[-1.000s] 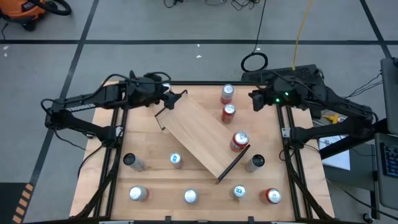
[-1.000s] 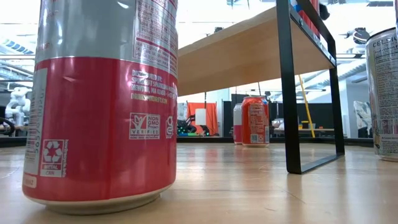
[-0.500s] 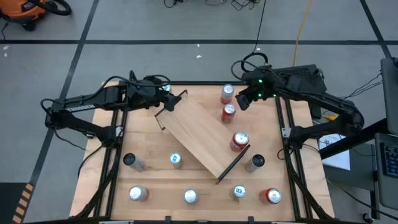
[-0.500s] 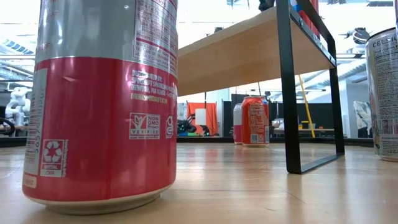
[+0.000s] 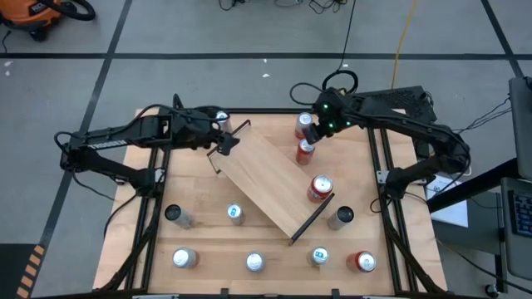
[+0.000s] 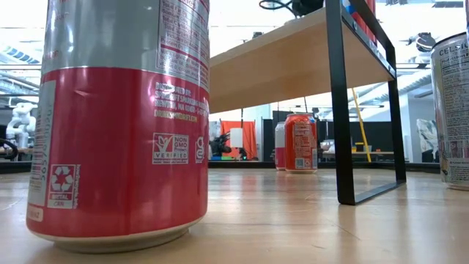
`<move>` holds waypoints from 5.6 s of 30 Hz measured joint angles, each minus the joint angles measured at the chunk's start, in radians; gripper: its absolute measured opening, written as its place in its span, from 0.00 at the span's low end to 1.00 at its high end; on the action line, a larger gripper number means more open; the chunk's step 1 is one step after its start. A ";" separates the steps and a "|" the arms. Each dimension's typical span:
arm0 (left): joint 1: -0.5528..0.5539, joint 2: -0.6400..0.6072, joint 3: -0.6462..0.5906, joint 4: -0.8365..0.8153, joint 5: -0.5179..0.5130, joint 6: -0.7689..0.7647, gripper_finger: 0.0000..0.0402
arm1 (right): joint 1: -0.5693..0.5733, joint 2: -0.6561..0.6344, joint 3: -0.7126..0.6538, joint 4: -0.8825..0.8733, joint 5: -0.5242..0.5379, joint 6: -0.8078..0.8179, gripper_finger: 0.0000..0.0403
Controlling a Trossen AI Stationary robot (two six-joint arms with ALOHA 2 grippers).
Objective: Place canned beverage on shelf
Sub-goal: Put the top pink white soda can on the shelf
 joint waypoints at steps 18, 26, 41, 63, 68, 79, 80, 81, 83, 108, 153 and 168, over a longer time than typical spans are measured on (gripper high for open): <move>-0.006 0.000 0.000 -0.189 0.040 0.048 0.99 | -0.007 -0.066 0.025 0.142 -0.023 0.339 0.26; -0.004 0.000 0.000 -0.185 0.039 0.072 0.99 | -0.039 -0.012 0.163 0.065 0.068 0.211 0.26; -0.006 0.000 0.000 -0.212 0.045 0.029 0.99 | -0.042 -0.054 0.173 -0.167 -0.013 0.054 0.26; 0.006 -0.013 -0.001 -0.428 0.199 -0.145 0.99 | 0.062 -0.252 0.174 -0.327 0.139 0.173 0.26; 0.001 -0.014 -0.001 -0.390 0.197 -0.158 0.99 | 0.043 -0.186 0.174 -0.370 0.164 0.191 0.26; 0.001 -0.023 -0.001 -0.355 0.195 -0.211 0.99 | 0.004 -0.011 0.173 -0.368 0.125 0.119 0.28; 0.001 -0.022 -0.001 -0.348 0.195 -0.210 0.99 | -0.009 0.005 0.173 -0.352 0.113 0.107 0.28; 0.001 -0.021 -0.001 -0.346 0.195 -0.206 0.99 | -0.024 0.020 0.173 -0.330 0.093 0.096 0.29; 0.008 -0.022 -0.001 -0.336 0.195 -0.186 0.99 | -0.051 0.056 0.173 -0.287 0.058 0.082 0.32; 0.078 -0.021 -0.001 -0.302 0.196 -0.157 0.99 | -0.177 0.382 0.339 -0.124 0.058 -0.209 0.85; 0.073 -0.021 -0.001 -0.304 0.192 -0.071 0.99 | -0.178 0.536 0.348 -0.161 0.105 -0.313 0.78; 0.073 -0.021 -0.001 -0.304 0.191 -0.073 0.99 | -0.178 0.536 0.348 -0.154 0.080 -0.359 0.78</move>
